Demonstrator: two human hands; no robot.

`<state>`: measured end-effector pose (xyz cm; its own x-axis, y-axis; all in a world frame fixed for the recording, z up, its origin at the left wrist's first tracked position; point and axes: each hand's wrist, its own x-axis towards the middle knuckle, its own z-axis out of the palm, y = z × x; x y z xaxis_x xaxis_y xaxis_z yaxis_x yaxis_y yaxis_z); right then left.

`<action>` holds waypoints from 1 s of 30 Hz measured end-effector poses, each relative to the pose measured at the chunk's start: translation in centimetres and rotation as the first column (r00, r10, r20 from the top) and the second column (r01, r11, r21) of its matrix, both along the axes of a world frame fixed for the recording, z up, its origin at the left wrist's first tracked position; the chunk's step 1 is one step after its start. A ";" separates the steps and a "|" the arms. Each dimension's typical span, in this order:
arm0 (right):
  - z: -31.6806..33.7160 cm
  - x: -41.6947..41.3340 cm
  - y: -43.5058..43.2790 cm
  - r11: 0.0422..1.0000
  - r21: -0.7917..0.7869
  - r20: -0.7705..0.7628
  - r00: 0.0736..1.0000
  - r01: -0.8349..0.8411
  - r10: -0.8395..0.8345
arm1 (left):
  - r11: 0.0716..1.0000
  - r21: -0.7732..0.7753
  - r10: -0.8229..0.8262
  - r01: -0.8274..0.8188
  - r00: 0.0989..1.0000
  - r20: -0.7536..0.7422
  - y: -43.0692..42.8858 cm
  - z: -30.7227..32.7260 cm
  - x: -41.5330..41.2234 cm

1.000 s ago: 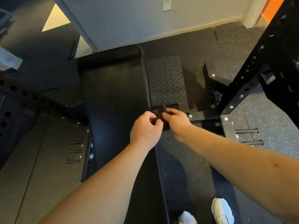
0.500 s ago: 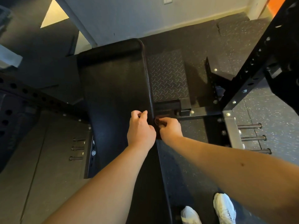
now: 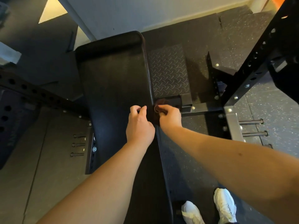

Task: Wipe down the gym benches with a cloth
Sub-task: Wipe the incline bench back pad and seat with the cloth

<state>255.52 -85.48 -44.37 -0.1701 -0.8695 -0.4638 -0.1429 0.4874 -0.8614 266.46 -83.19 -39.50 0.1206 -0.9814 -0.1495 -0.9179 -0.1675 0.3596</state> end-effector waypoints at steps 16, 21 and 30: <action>1.1 1.0 -1.3 0.994 -0.023 0.086 0.991 0.107 -0.105 | 1.000 -0.002 0.019 -0.019 1.000 -0.014 0.9 -0.4 0.3; -2.1 0.7 3.7 0.996 0.082 0.000 0.999 0.039 -0.039 | 1.000 0.007 0.025 -0.025 1.000 0.005 2.1 -1.1 0.7; 1.6 0.0 -2.4 0.989 0.048 0.078 0.987 0.140 -0.143 | 1.000 0.009 0.005 -0.005 1.000 -0.025 2.5 -0.7 1.4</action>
